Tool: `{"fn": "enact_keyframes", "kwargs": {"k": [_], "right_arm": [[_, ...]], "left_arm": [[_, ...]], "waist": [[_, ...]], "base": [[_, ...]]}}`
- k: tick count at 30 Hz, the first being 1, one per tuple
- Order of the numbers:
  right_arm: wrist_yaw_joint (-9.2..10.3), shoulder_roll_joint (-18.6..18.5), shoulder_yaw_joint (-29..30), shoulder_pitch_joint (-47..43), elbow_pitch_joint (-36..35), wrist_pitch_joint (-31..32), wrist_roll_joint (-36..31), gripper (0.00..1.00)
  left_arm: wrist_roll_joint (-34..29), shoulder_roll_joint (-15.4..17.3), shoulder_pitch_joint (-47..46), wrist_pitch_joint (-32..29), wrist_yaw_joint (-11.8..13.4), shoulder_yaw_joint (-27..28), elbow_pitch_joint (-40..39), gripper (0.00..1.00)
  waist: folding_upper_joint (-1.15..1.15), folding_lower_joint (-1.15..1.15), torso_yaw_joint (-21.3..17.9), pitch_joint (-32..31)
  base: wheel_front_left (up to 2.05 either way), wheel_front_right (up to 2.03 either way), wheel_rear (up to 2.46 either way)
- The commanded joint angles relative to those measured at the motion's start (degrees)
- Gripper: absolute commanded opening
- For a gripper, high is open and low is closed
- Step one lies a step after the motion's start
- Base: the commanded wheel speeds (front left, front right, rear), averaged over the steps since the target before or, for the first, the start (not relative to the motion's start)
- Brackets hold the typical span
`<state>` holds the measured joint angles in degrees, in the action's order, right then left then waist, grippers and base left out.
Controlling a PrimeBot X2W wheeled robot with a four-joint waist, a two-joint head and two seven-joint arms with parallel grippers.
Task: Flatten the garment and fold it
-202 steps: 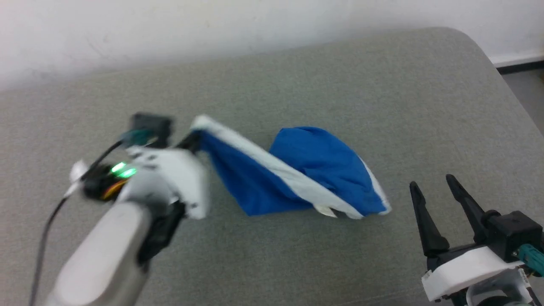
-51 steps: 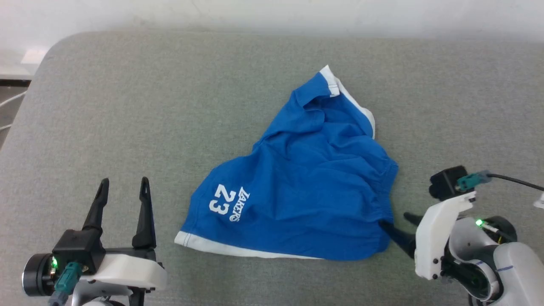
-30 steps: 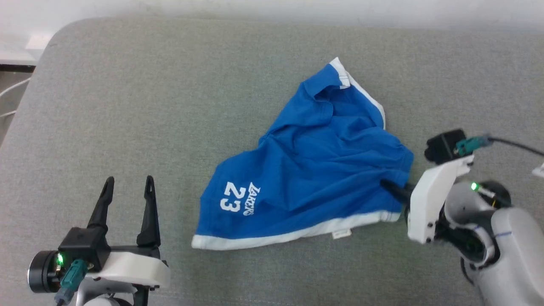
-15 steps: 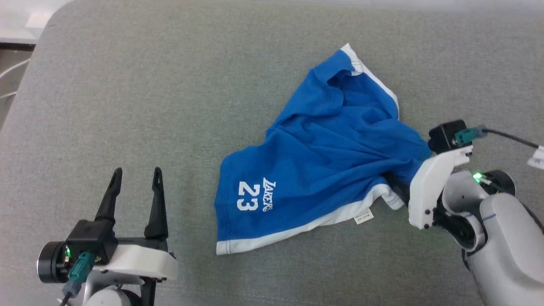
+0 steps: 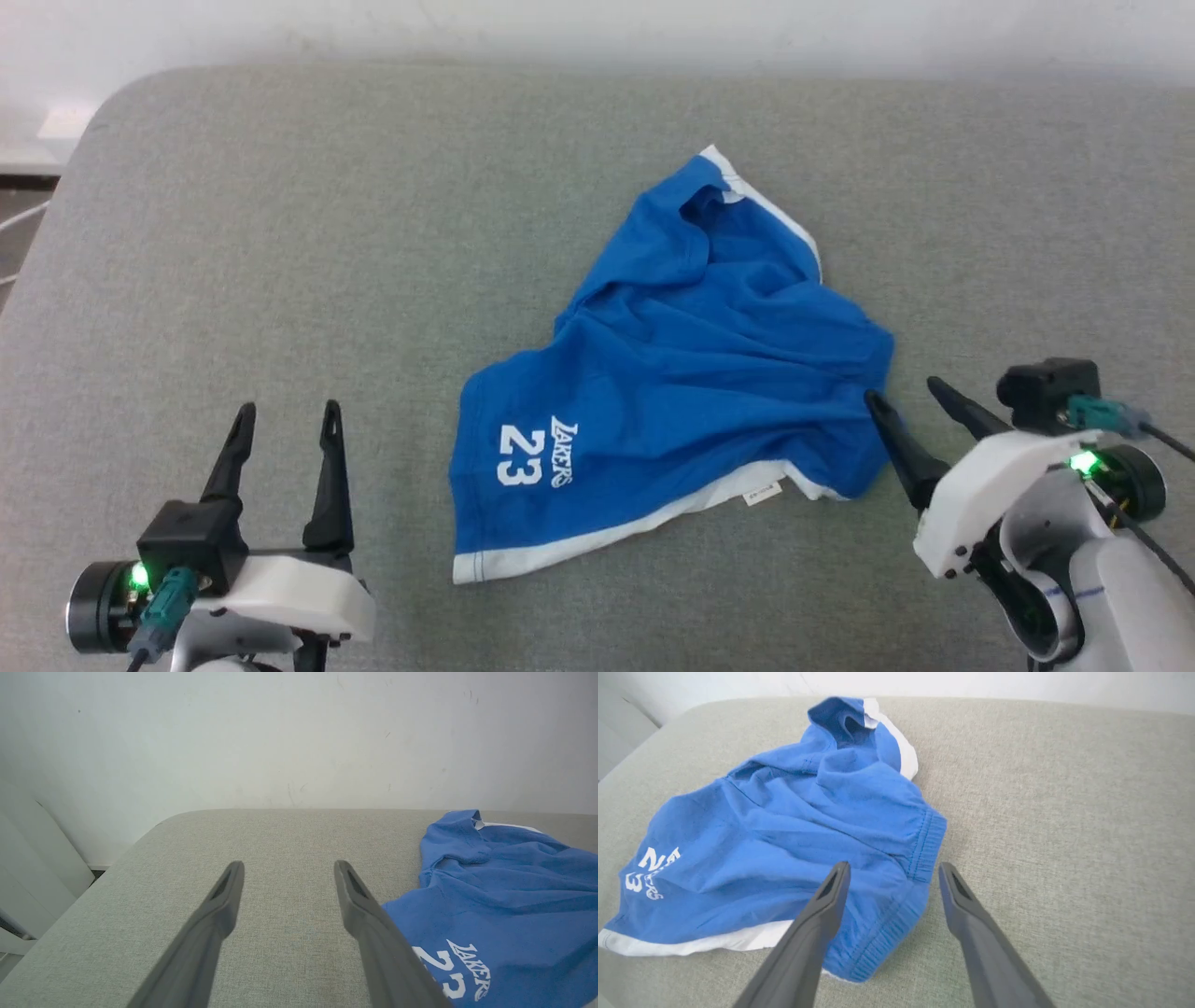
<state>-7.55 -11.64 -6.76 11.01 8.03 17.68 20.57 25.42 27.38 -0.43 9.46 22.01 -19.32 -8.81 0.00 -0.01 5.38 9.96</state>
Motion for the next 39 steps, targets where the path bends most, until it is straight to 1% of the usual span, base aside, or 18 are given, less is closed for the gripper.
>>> {"fn": "enact_keyframes", "kwargs": {"k": [1,6,9,11,15,19,25,28,31,37,39], "right_arm": [[0.06,1.0,1.1,-1.4,-1.3,-1.4,-1.1,1.0],[0.06,3.9,3.7,-5.5,-6.1,-5.5,-5.5,1.0],[0.06,5.5,4.7,-8.2,-9.5,-7.7,-7.2,1.0],[0.06,6.5,5.2,-10.2,-11.7,-8.5,-8.0,1.0],[0.06,7.7,5.0,-14.1,-16.1,-8.8,-9.5,1.0],[0.06,8.3,3.7,-17.4,-19.8,-9.1,-10.4,1.0],[0.06,8.7,2.5,-20.6,-22.6,-9.2,-9.7,1.0],[0.06,8.7,1.9,-21.4,-23.3,-8.8,-9.1,1.0],[0.06,8.7,1.7,-21.2,-23.9,-8.8,-9.0,1.0],[0.06,8.8,1.0,-19.8,-25.1,-8.7,-9.2,1.0],[0.06,8.8,0.7,-19.3,-25.4,-8.7,-9.2,1.0]], "left_arm": [[0.4,0.4,0.7,-0.4,0.5,0.2,-0.3,1.0],[0.5,1.2,2.0,-1.6,1.3,0.4,-0.6,1.0],[0.8,1.9,3.0,-3.9,1.9,0.3,-0.7,1.0],[1.5,2.3,3.5,-6.5,2.2,-0.1,-0.7,1.0],[3.3,3.4,3.8,-13.7,1.8,-1.6,-0.7,1.0],[5.8,4.9,3.7,-22.9,1.1,-3.5,-0.7,1.0],[8.9,6.4,3.0,-35.1,0.7,-6.4,-0.6,1.0],[10.2,6.5,2.0,-39.9,0.1,-8.0,0.3,1.0],[11.1,5.8,0.1,-42.8,-0.8,-9.3,1.5,1.0],[11.9,3.4,-4.3,-47.4,-1.9,-11.9,7.1,1.0],[12.2,2.3,-5.6,-47.6,-2.0,-11.9,9.1,1.0]], "waist": [[0.0,0.01,-1.1,-1.4],[0.0,0.01,-1.8,-3.1],[0.0,0.01,-2.3,-3.9],[0.0,0.01,-2.6,-4.3],[0.0,0.01,-3.8,-4.9],[0.0,0.01,-5.5,-5.8],[0.0,0.01,-8.3,-6.4],[0.0,0.01,-9.2,-5.9],[0.0,0.01,-9.7,-5.0],[0.0,0.01,-10.4,-2.2],[0.0,0.01,-10.7,-1.2]], "base": [[0.0,0.0,0.0],[0.0,0.0,0.0],[0.0,0.0,0.0],[0.0,0.0,0.0],[0.0,0.0,0.0],[0.0,0.0,0.0],[0.0,0.0,0.0],[0.0,0.0,0.0],[0.0,0.0,0.0],[0.0,0.0,0.0],[0.0,0.0,0.0]]}}
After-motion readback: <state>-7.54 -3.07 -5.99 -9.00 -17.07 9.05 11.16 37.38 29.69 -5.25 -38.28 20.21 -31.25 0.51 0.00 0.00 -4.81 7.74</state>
